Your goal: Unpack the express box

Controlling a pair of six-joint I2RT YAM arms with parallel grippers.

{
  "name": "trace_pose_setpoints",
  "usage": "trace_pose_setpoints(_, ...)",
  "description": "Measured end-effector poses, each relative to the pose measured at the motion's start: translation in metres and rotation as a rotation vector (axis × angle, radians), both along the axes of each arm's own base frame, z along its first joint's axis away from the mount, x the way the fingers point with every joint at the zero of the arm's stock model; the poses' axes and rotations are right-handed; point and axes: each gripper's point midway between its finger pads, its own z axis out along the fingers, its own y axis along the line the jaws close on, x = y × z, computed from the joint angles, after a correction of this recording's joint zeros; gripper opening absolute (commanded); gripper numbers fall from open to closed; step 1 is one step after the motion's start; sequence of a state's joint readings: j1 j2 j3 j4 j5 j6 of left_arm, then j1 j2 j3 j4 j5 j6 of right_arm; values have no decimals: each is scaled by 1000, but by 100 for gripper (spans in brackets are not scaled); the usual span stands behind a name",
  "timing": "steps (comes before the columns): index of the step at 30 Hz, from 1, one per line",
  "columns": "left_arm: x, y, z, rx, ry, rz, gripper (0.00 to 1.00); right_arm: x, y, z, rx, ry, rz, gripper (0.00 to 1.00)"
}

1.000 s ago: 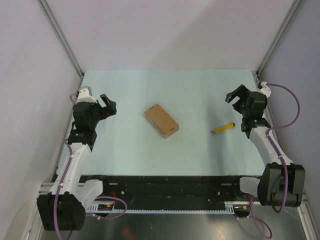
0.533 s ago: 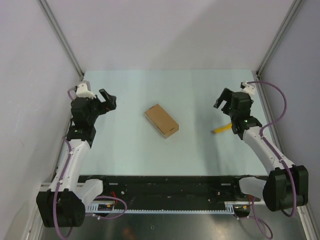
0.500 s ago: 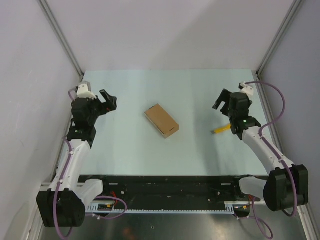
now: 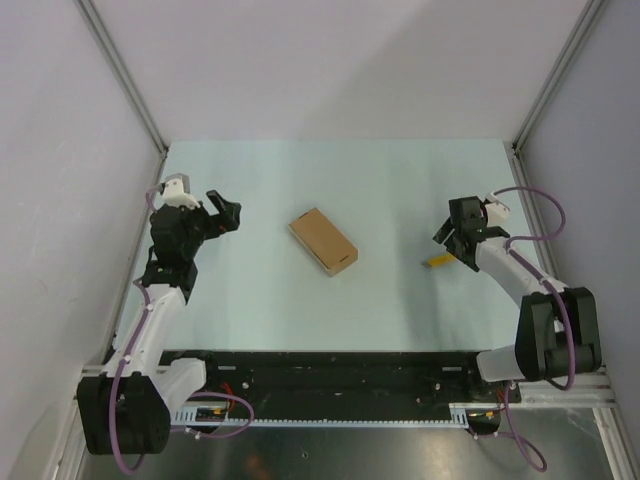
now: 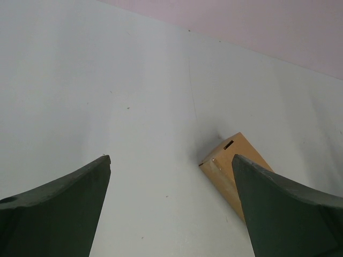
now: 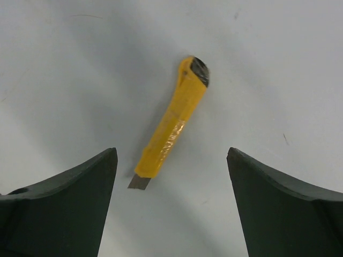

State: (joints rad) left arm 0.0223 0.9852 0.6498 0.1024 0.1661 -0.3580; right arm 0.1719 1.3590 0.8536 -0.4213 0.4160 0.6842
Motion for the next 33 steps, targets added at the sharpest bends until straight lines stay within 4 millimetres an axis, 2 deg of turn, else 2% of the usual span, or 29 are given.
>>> trace_pose_setpoints(5,0,0,0,1,-1,2,100,-5,-9,-29,56,79,-131,79)
trace_pose_setpoints(7,0,0,1,1,-5,0,100,-6,-9,-37,68,102,-158,70)
trace_pose_setpoints(9,-1,-1,3,2,-9,-1,100,-6,-8,-42,83,117,-176,67)
trace_pose_setpoints(14,-2,-1,7,3,-21,2,100,3,-8,-47,129,122,-220,66)
trace_pose_setpoints(18,-2,1,8,6,-24,14,100,8,-13,-53,147,132,-258,58)
trace_pose_setpoints(20,-2,2,9,8,-29,21,100,10,-14,-58,150,147,-275,57)
trace_pose_setpoints(24,-2,6,12,14,-38,45,100,11,-16,-64,137,178,-306,57)
trace_pose_setpoints(33,-1,15,12,26,-38,96,100,19,-21,-60,81,194,-335,57)
